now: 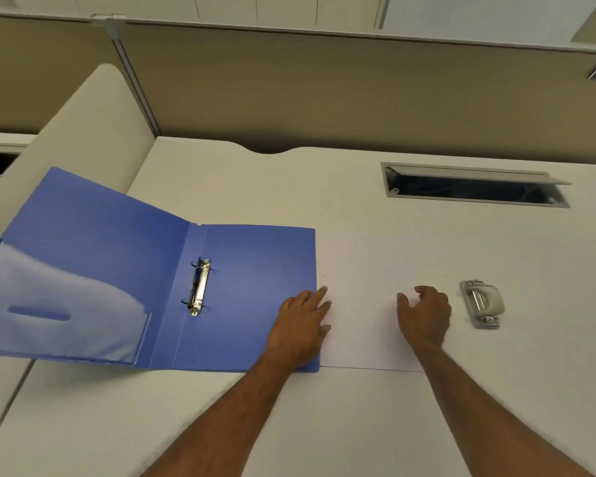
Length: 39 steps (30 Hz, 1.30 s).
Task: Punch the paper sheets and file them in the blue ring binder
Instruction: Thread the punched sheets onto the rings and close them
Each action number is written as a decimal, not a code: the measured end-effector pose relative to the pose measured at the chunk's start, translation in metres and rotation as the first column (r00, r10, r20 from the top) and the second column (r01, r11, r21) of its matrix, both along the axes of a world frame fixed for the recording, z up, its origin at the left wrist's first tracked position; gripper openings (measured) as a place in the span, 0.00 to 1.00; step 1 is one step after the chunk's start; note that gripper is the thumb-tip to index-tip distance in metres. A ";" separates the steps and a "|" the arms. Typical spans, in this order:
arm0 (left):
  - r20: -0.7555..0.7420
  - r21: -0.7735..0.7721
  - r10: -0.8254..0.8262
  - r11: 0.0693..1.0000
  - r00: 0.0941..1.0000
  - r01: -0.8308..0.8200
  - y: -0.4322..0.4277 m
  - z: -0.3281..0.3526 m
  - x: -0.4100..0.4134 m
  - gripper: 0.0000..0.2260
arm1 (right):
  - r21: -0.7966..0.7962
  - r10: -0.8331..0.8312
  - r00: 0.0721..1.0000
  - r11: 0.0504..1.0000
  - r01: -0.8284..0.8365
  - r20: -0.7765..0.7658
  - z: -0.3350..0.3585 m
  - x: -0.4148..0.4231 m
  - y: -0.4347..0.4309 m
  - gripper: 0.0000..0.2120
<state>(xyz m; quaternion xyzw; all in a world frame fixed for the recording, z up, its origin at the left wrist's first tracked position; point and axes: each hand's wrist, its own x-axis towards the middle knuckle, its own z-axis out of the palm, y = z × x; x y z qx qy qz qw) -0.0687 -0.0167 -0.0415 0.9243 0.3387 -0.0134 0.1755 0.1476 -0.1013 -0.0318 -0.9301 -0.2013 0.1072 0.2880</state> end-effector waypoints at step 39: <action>-0.277 0.006 -0.007 1.000 0.961 0.009 -0.028 -0.008 0.012 0.69 | 0.024 0.052 0.862 0.999 -0.046 -0.504 0.016 0.011 0.015 0.34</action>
